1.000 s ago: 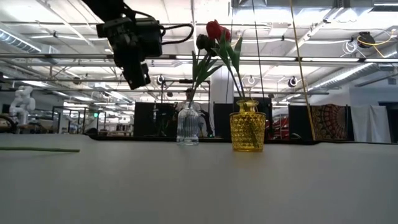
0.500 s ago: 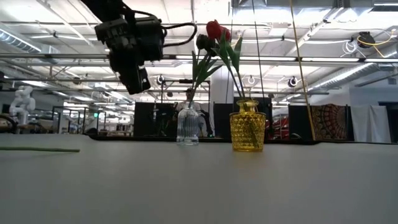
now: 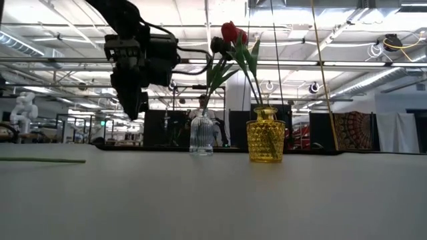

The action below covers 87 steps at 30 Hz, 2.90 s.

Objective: Sort flowers into vase by color
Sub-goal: Put the pink tulip into the yellow vase

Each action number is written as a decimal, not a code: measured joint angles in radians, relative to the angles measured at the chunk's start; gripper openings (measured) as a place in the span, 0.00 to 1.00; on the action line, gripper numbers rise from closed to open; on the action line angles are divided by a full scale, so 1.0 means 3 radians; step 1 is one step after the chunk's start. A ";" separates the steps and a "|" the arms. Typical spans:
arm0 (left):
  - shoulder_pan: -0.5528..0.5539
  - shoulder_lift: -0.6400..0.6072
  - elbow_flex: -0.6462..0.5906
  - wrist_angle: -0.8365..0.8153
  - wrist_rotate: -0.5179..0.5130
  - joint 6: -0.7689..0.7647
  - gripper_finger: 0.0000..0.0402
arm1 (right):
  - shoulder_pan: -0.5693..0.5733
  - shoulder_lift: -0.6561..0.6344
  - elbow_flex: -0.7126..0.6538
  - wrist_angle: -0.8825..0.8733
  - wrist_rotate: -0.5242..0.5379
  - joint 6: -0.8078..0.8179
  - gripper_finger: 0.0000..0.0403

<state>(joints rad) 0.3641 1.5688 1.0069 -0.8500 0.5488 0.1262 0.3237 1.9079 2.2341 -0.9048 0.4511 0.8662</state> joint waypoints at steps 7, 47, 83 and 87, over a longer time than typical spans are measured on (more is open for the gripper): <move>-0.0020 0.0001 0.0000 -0.0276 -0.0117 -0.0208 0.17 | 0.0000 0.0000 0.0000 -0.0015 -0.0003 -0.0242 0.24; -0.1093 0.0423 0.0003 -0.0250 -0.0636 -0.2200 0.17 | 0.0084 0.0000 0.0000 -0.0297 -0.0219 -0.1119 0.24; -0.1659 0.0468 0.0003 0.0024 -0.0660 -0.3353 0.31 | 0.0128 0.0000 0.0000 -0.0371 -0.0219 -0.1683 0.24; -0.1641 0.0469 0.0003 -0.0004 -0.0819 -0.3359 0.31 | 0.0128 0.0000 0.0000 -0.0370 -0.0303 -0.1717 0.24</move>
<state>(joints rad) -0.1283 1.7096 1.0077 -0.8512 0.3030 -0.8814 0.3622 1.9079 2.2341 -1.0159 0.3601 0.3512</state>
